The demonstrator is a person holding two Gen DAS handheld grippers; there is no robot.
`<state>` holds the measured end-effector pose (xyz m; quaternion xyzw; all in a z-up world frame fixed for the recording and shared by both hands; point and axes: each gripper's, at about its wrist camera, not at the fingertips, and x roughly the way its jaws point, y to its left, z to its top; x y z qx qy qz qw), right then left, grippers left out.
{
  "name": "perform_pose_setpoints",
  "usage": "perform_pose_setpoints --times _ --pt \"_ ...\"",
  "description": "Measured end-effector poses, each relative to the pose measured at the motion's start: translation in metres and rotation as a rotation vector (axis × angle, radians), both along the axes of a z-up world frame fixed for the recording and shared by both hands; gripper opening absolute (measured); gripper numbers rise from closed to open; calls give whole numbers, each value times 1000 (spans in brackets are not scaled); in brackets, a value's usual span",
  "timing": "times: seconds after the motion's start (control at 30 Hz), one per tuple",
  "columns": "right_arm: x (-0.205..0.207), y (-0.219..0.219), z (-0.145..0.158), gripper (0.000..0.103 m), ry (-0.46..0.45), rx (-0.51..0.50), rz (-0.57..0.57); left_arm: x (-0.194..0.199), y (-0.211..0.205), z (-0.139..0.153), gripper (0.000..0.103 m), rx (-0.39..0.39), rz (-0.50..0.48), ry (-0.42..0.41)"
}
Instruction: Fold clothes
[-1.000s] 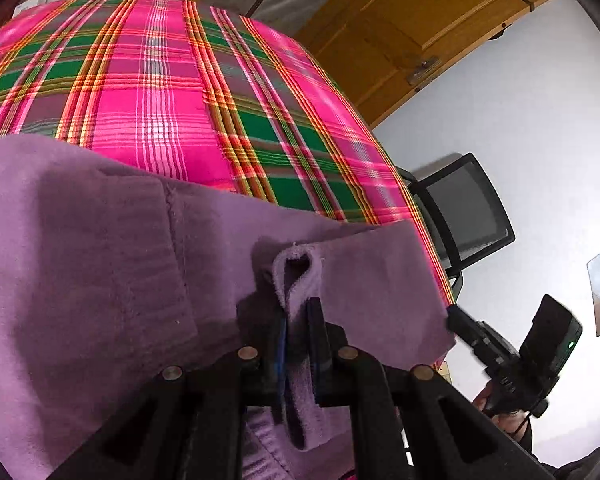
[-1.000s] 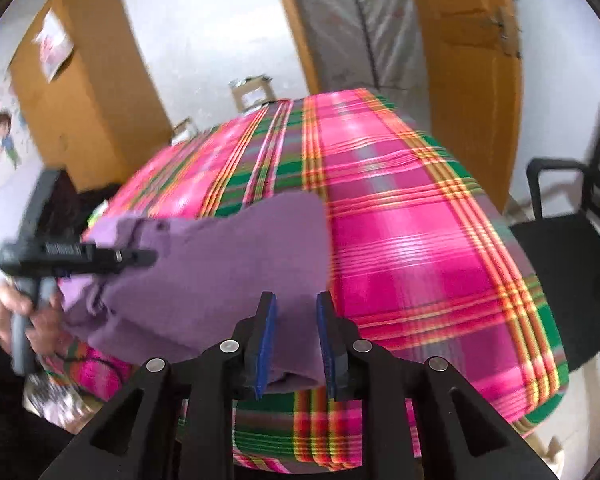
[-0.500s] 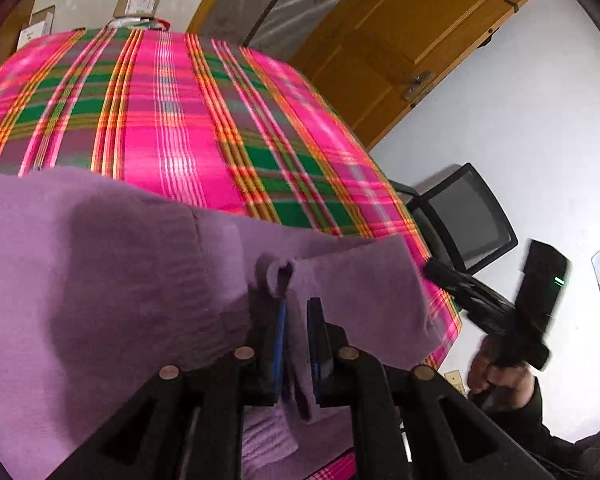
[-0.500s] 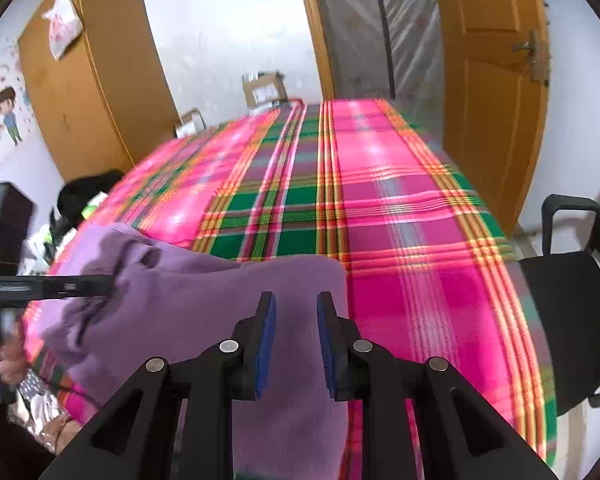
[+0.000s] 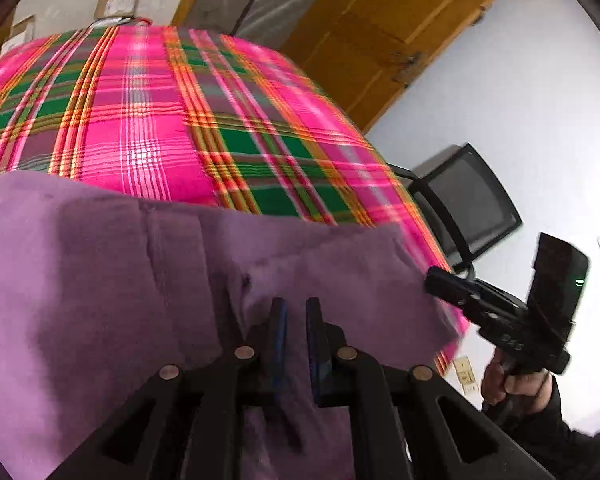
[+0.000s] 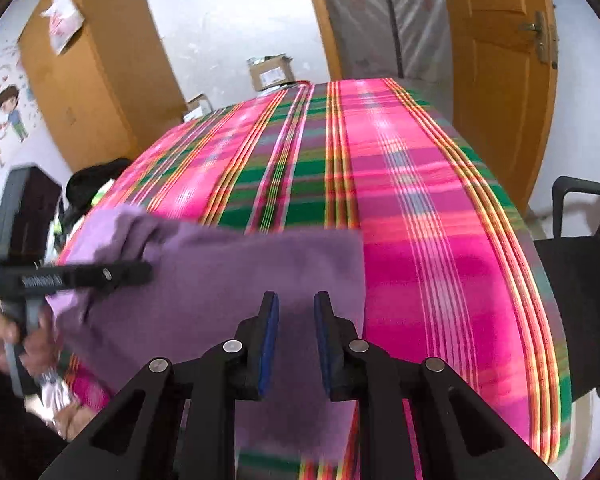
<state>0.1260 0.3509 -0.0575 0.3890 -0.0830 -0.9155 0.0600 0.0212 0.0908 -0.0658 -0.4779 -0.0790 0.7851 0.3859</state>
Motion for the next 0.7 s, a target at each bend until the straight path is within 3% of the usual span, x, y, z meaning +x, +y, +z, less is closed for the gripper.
perform_pose_setpoints --times 0.2,0.4,0.7 --pt "10 3 -19 19 -43 -44 -10 24 0 -8 8 -31 -47 33" --pt "11 3 3 19 20 -38 -14 23 0 5 8 -24 -29 70" --pt "-45 11 1 19 -9 -81 -45 -12 14 -1 8 -49 29 66"
